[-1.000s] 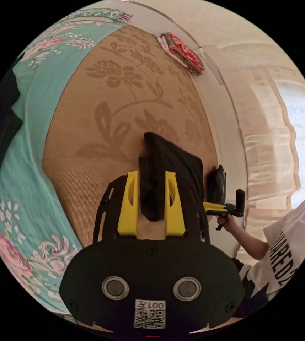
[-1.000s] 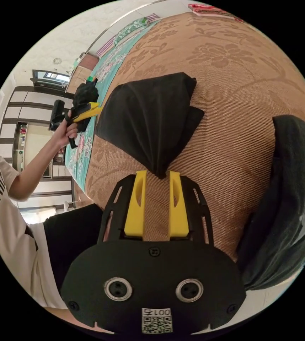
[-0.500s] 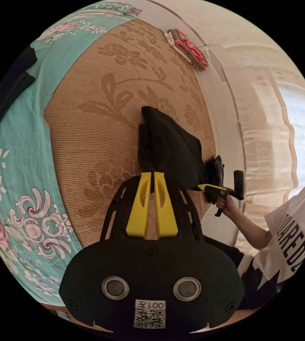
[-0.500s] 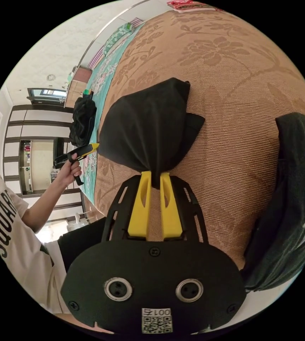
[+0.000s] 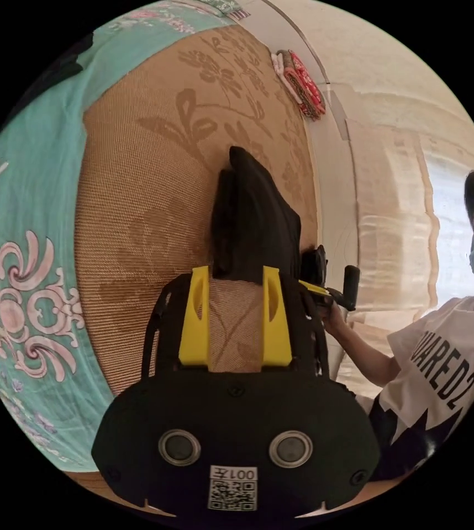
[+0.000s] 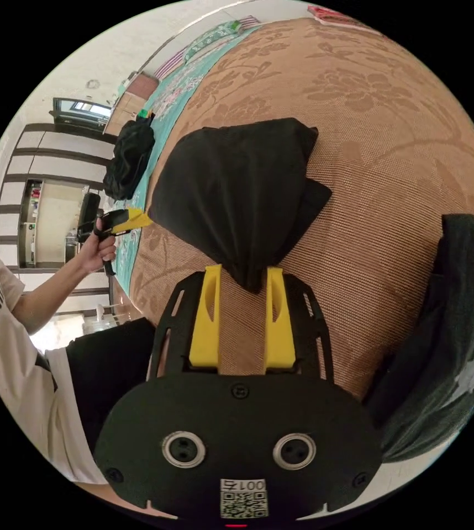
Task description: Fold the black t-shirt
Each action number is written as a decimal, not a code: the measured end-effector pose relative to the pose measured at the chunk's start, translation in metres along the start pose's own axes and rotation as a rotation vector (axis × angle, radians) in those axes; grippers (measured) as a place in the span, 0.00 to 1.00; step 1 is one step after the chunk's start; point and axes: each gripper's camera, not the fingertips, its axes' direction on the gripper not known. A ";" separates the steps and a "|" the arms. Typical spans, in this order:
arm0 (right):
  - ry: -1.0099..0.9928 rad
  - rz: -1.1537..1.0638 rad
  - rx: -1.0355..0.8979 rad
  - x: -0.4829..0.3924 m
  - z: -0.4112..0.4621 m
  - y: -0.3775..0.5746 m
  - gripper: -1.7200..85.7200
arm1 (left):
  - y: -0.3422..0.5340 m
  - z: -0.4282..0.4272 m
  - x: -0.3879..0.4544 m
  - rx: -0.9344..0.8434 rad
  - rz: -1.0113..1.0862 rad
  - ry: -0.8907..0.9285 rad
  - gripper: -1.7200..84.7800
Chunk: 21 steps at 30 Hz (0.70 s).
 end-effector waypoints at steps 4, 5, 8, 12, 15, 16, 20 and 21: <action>-0.044 0.098 0.042 0.002 0.006 -0.003 0.12 | -0.004 0.016 -0.016 0.023 -0.114 -0.008 0.17; -0.047 0.120 0.040 0.002 0.006 -0.004 0.10 | -0.003 0.013 -0.021 0.031 -0.137 -0.011 0.14; -0.153 0.138 0.015 0.010 -0.002 -0.007 0.05 | -0.001 0.000 -0.028 0.094 -0.182 0.161 0.05; -0.269 0.054 0.110 0.011 -0.058 -0.031 0.02 | -0.032 -0.023 -0.003 0.146 -0.096 0.218 0.02; -0.288 -0.058 0.261 0.009 -0.115 -0.071 0.02 | -0.081 -0.040 0.025 0.212 0.022 0.301 0.02; -0.288 -0.080 0.291 0.007 -0.126 -0.079 0.02 | -0.102 -0.047 0.037 0.235 0.078 0.314 0.02; -0.192 -0.194 0.381 -0.018 -0.182 -0.103 0.02 | -0.138 -0.066 0.070 0.291 0.191 0.276 0.01; -0.163 -0.203 0.369 -0.023 -0.184 -0.099 0.02 | -0.137 -0.066 0.071 0.294 0.194 0.262 0.01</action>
